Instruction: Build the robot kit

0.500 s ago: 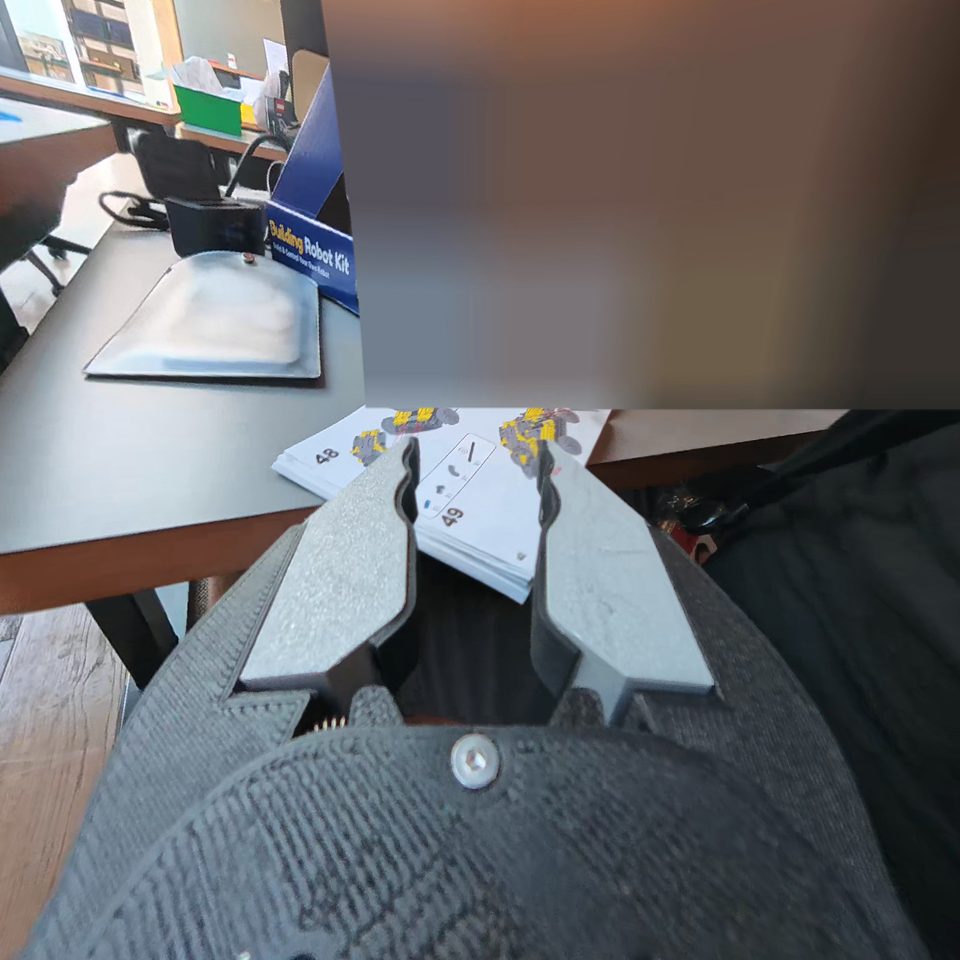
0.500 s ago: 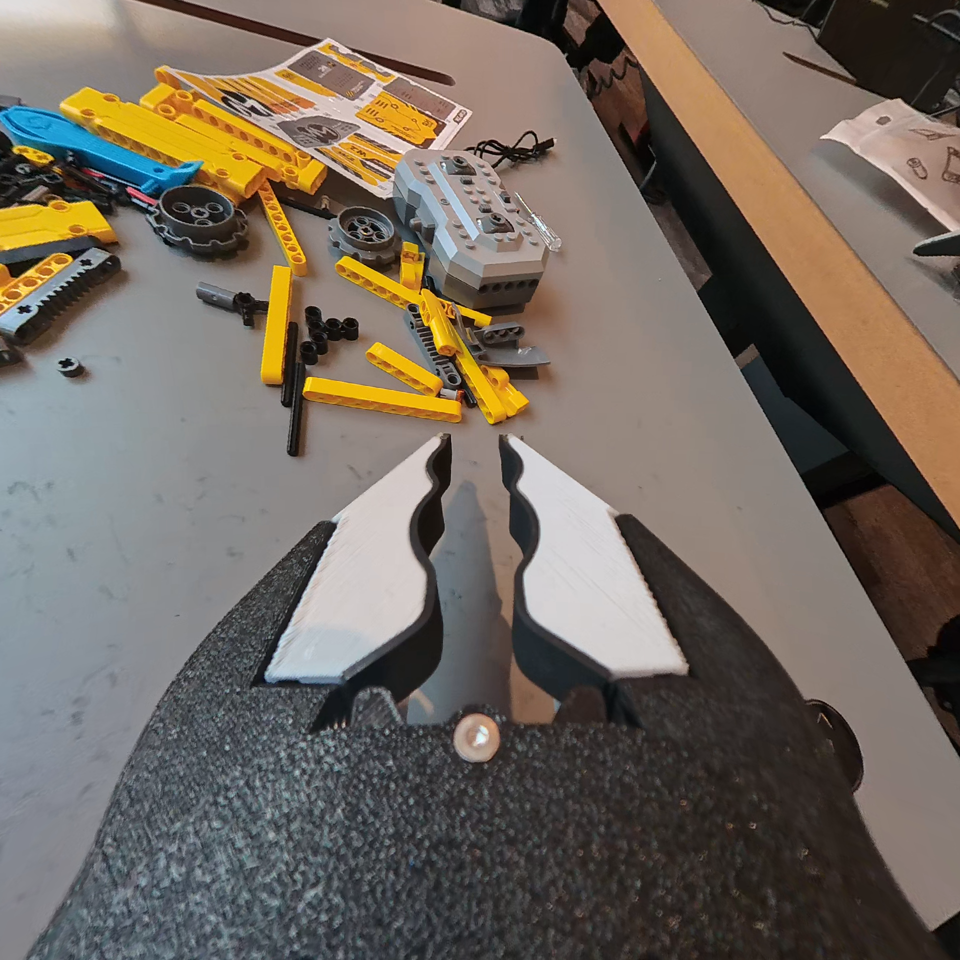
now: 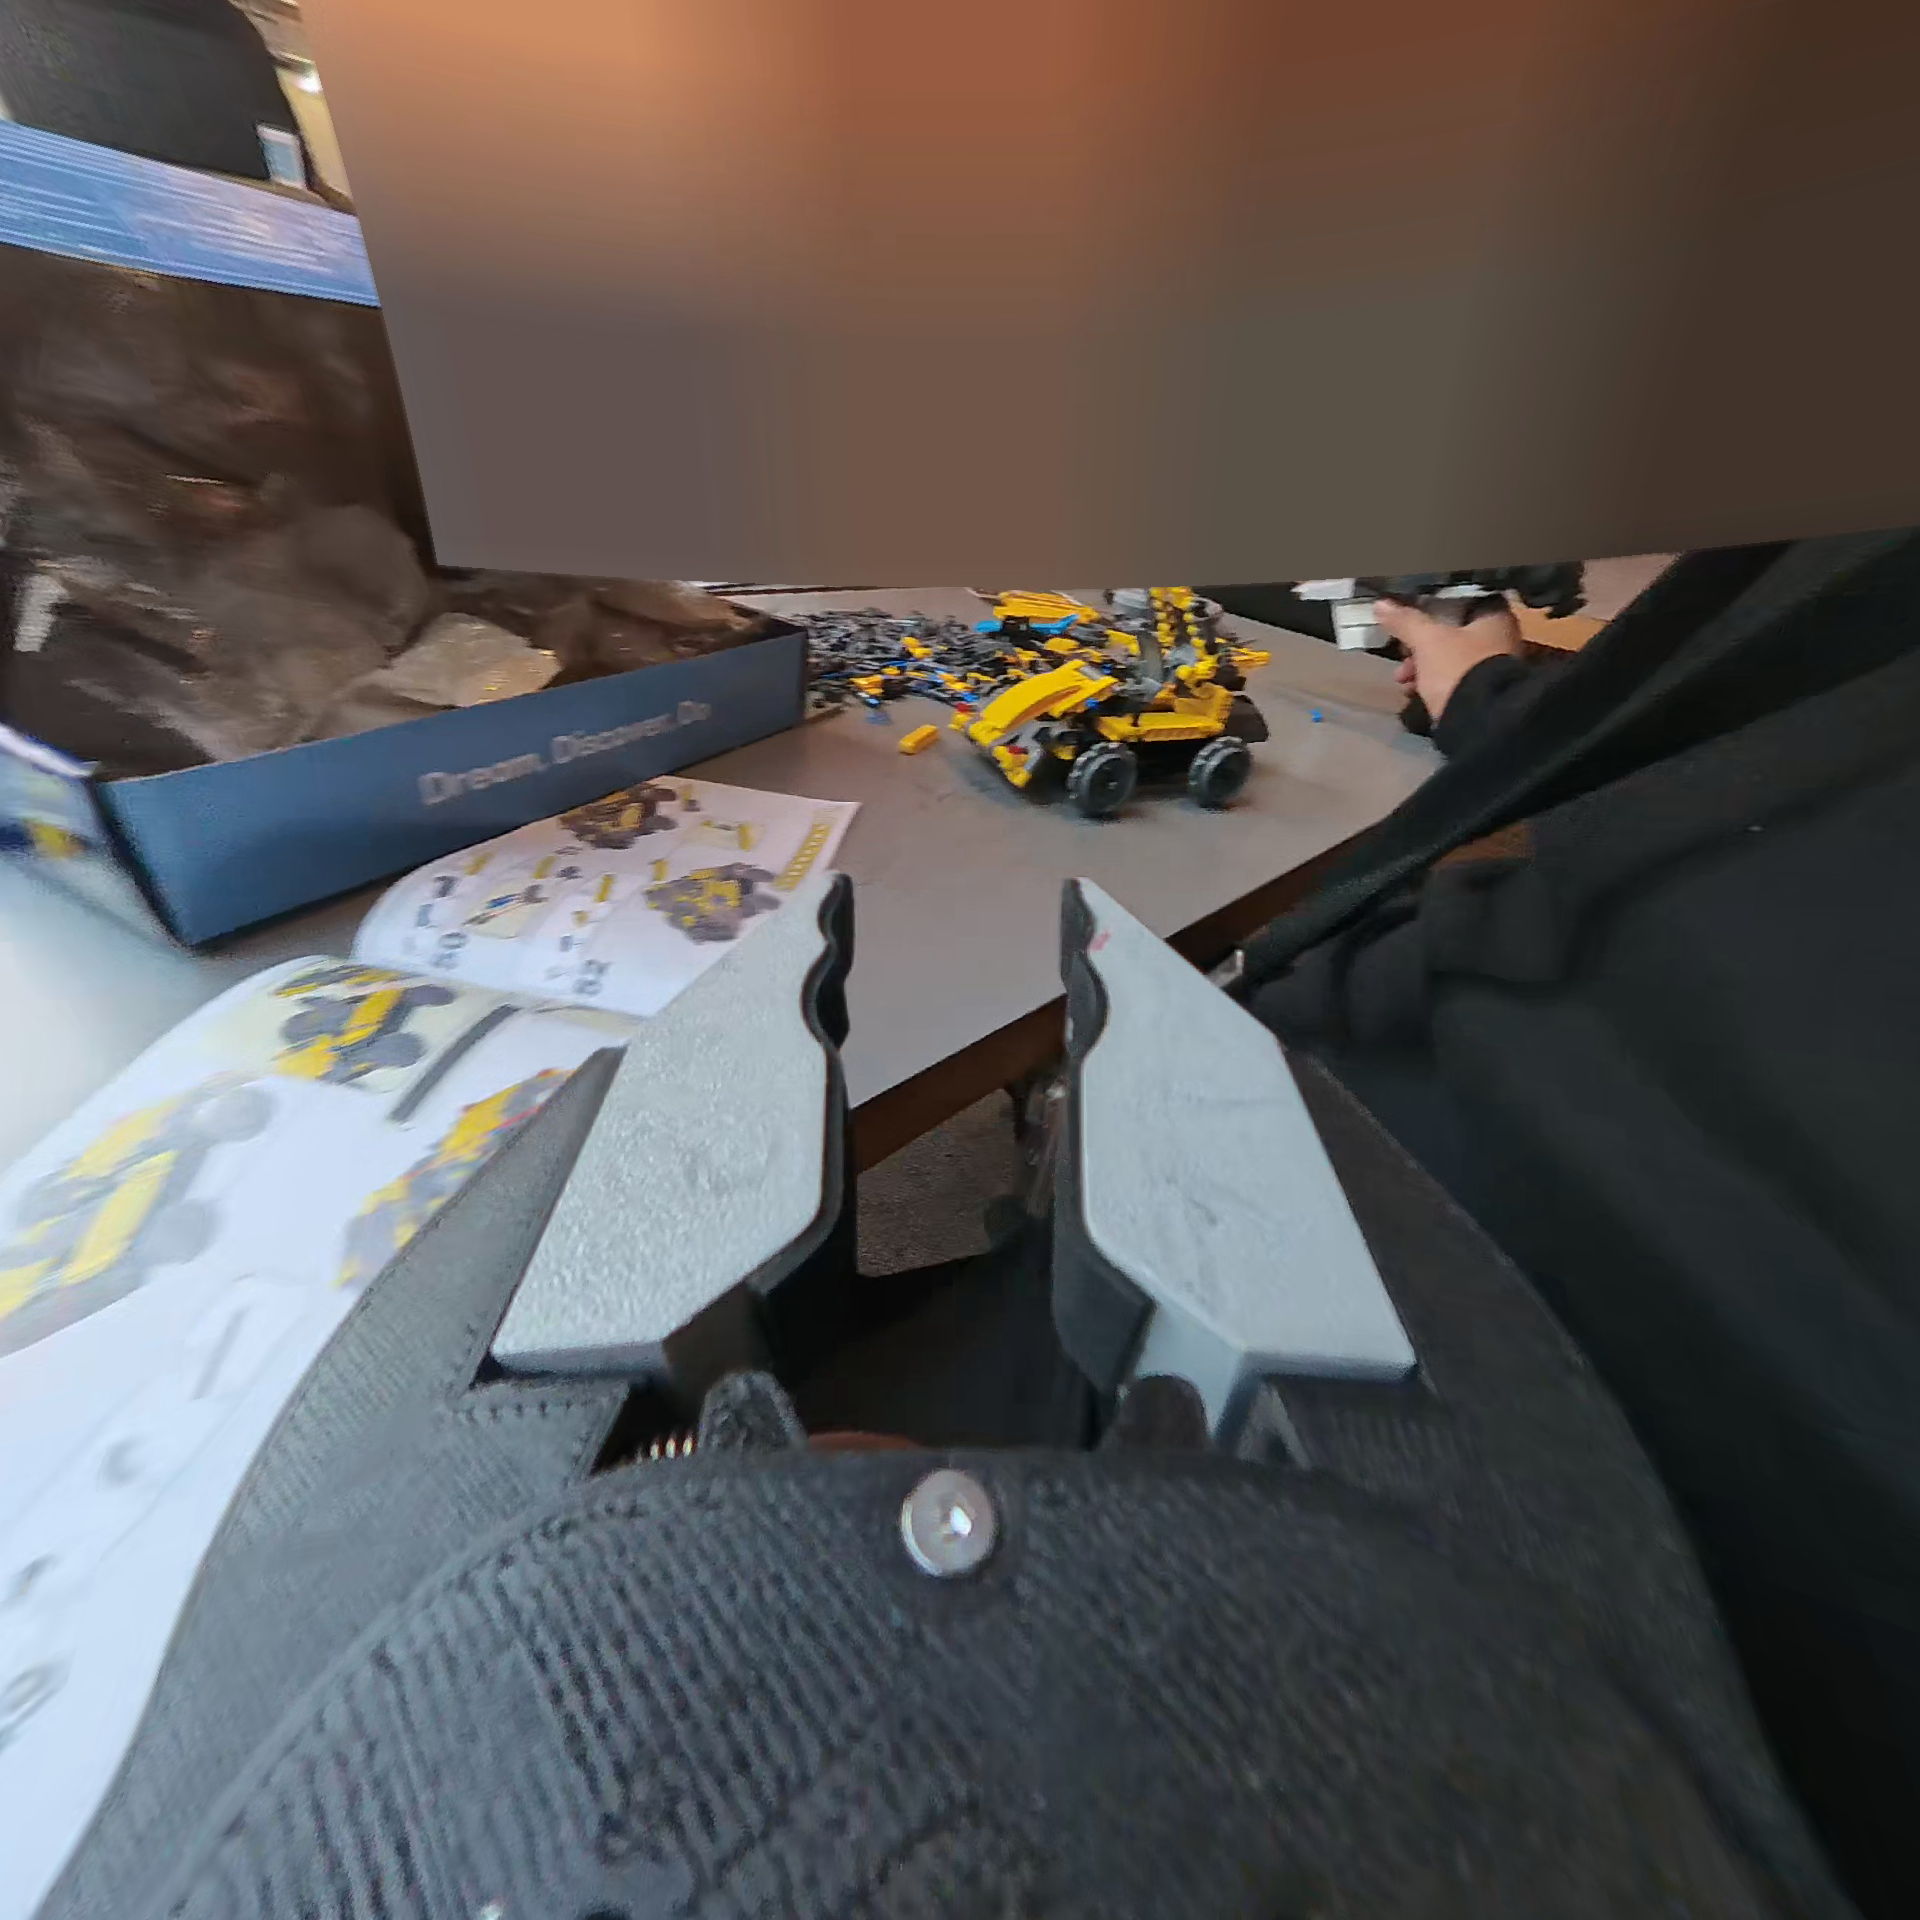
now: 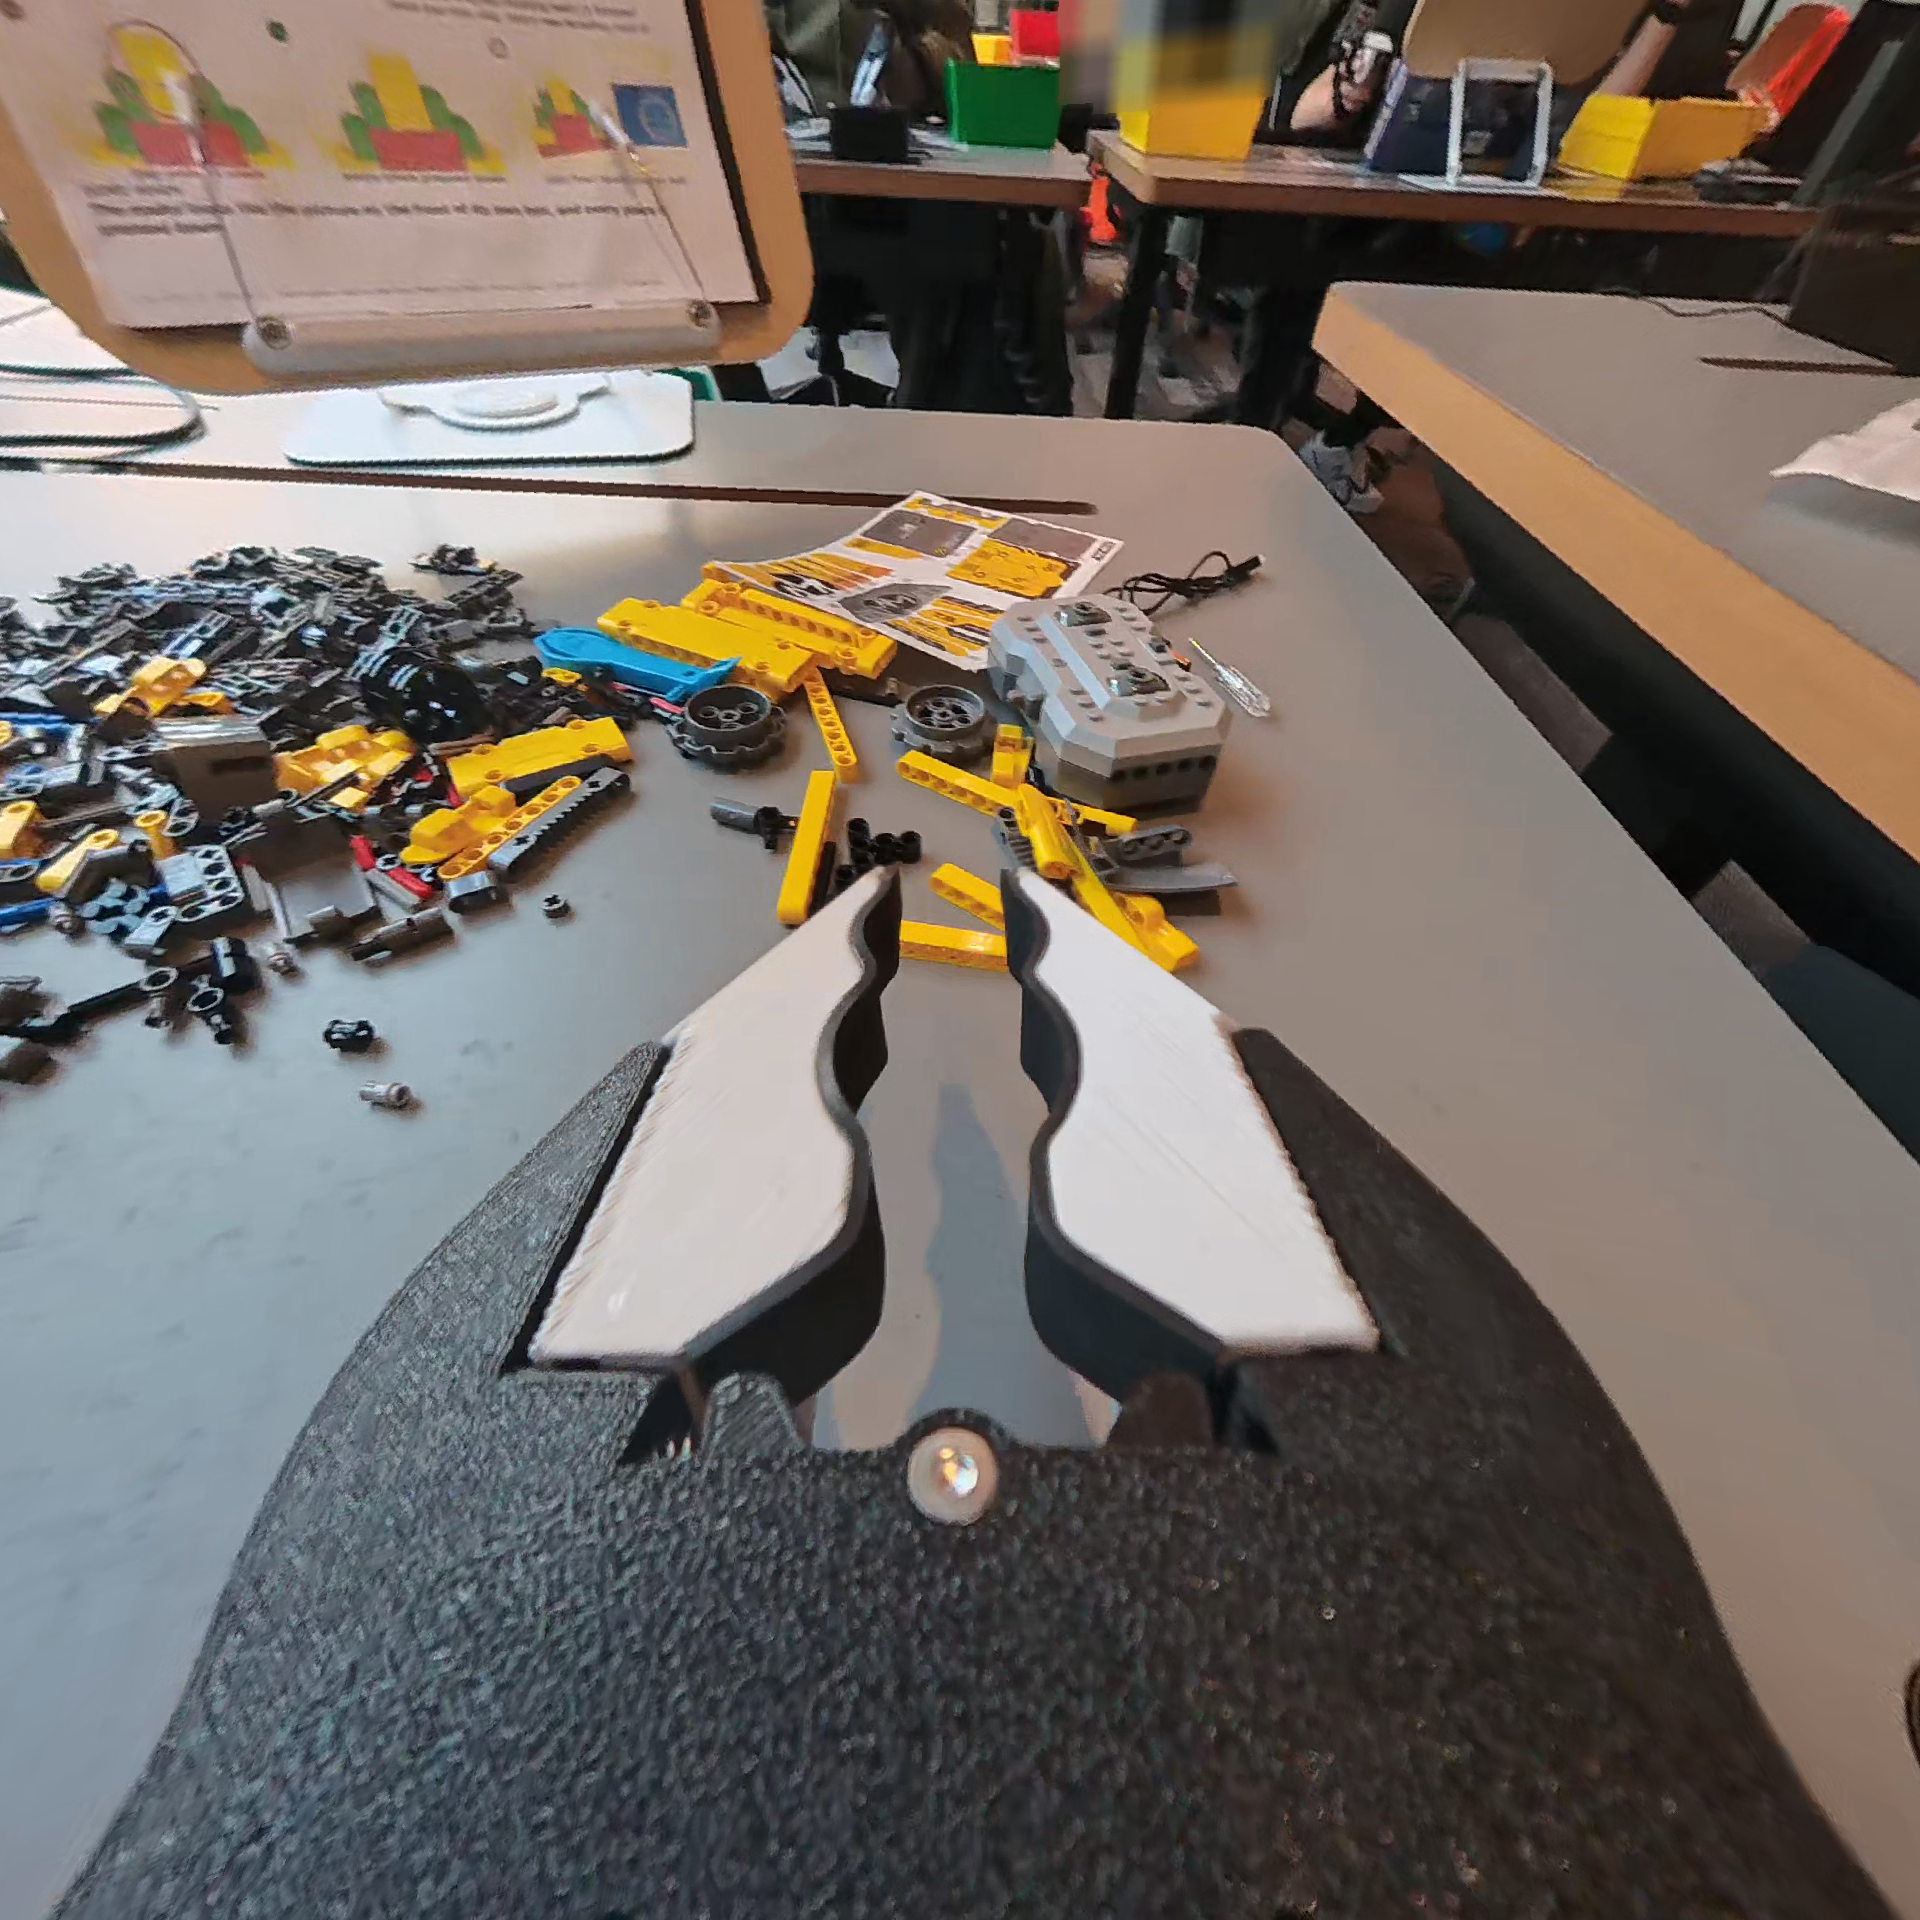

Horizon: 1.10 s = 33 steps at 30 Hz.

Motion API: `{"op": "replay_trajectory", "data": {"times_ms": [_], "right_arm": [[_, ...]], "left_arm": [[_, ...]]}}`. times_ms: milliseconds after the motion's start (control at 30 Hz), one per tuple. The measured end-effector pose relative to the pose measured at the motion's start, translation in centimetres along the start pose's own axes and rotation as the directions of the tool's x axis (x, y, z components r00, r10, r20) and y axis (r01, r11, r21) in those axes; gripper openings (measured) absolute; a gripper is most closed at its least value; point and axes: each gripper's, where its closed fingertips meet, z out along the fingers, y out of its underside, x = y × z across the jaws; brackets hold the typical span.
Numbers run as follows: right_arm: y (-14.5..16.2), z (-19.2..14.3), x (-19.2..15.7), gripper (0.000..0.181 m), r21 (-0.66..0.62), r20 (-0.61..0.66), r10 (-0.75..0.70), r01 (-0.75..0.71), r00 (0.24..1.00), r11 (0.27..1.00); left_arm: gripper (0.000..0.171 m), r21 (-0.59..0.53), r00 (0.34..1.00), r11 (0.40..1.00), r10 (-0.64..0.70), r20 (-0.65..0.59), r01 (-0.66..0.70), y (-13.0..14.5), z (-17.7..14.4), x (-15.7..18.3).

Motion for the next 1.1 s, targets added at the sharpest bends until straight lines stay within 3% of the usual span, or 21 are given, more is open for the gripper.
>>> {"op": "replay_trajectory", "data": {"times_ms": [167, 267, 367, 467, 567, 867, 1100], "right_arm": [[-0.6, -0.2, -2.2, 0.015, 0.038, 0.086, -0.059, 0.056, 0.995, 0.998], [-0.7, -1.5, -3.3, 0.003, 0.021, 0.197, -0.087, 0.085, 0.977, 0.996], [-0.6, -3.7, -1.7, 0.011, -0.039, 0.257, -0.055, 0.067, 0.965, 0.997], [1.5, -6.1, -2.2, 0.015, -0.130, 0.413, -0.004, 0.063, 0.911, 0.989], [2.6, -7.1, -2.6, 0.017, -0.129, 0.438, -0.044, 0.111, 0.898, 0.985], [0.0, -2.5, -4.7, 0.021, -0.015, 0.543, -0.085, 0.111, 0.836, 0.994], [-1.2, 0.7, -8.8, 0.021, 0.049, 0.717, -0.254, 0.316, 0.650, 0.948]], "left_arm": [[0.035, -0.092, 0.993, 0.995, 0.035, -0.116, -0.045, 1.9, 4.7, 3.4], [0.030, -0.186, 0.988, 0.979, 0.050, -0.148, -0.078, 2.9, 7.9, 3.9], [0.031, -0.217, 0.969, 0.974, 0.003, -0.246, -0.058, 2.4, 10.5, 5.2], [0.032, -0.233, 0.951, 0.971, -0.015, -0.307, -0.060, 2.0, 13.3, 6.4], [0.032, -0.226, 0.933, 0.971, -0.009, -0.359, -0.077, 1.7, 15.9, 8.0], [0.039, -0.169, 0.926, 0.972, 0.090, -0.367, -0.161, 1.3, 22.4, 9.4], [0.036, -0.158, 0.905, 0.944, 0.218, -0.365, -0.291, 2.4, 25.5, 9.0]]}}
